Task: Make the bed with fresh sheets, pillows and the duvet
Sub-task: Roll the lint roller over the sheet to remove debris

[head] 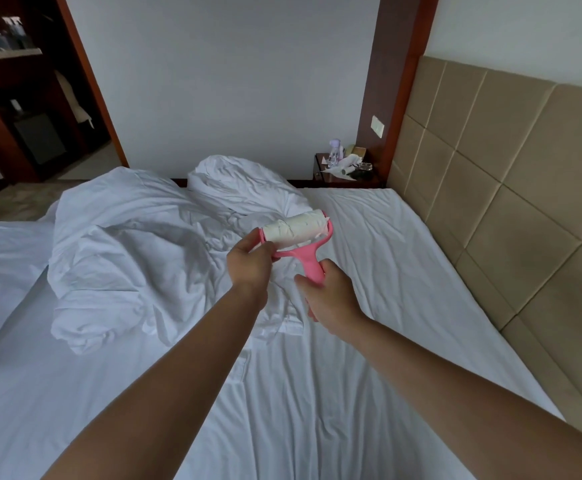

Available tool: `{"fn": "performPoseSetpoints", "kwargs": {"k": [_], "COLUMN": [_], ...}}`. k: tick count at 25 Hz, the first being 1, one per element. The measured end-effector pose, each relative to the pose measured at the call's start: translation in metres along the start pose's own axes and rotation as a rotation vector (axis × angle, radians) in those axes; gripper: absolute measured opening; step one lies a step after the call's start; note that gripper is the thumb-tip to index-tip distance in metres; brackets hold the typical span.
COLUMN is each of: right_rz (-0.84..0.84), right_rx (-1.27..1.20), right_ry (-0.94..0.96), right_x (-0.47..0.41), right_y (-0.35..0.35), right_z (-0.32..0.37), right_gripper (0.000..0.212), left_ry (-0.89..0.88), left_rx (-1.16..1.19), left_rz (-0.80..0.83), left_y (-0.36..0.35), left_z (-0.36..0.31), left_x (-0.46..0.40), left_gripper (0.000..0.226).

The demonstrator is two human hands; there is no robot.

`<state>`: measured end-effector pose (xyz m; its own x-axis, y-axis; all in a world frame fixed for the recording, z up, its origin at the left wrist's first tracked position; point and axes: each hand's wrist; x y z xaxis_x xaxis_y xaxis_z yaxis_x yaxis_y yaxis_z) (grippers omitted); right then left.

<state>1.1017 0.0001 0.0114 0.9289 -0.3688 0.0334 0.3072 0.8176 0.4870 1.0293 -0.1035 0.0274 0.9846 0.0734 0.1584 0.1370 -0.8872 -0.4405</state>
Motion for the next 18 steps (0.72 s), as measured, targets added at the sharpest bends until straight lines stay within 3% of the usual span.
{"fn": "performPoseSetpoints", "kwargs": {"k": [10,18], "right_rz": [0.042,-0.072], "right_rx": [-0.031,-0.014], "right_ry": [0.105,0.141], "right_x": [-0.03,-0.021], "right_y": [0.033,-0.013], "right_z": [0.011,0.047], "right_gripper": [0.018,0.018], "left_ry": [-0.102,-0.136], "left_rx": [-0.07,-0.095], "left_rz": [0.0,0.084], "left_y": [-0.04,-0.004], "left_z": [-0.022,-0.061], "left_x": [0.004,-0.013], "left_gripper": [0.035,0.039]}}
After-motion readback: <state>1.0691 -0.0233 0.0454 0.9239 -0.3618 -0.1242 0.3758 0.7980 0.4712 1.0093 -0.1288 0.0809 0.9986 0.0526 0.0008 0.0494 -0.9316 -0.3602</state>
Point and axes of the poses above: each hand's wrist, its own x-axis away from the middle knuckle, its own y-axis out of the back of the hand, z = x × y, and after that the axes turned 11 degrees about x, right-handed
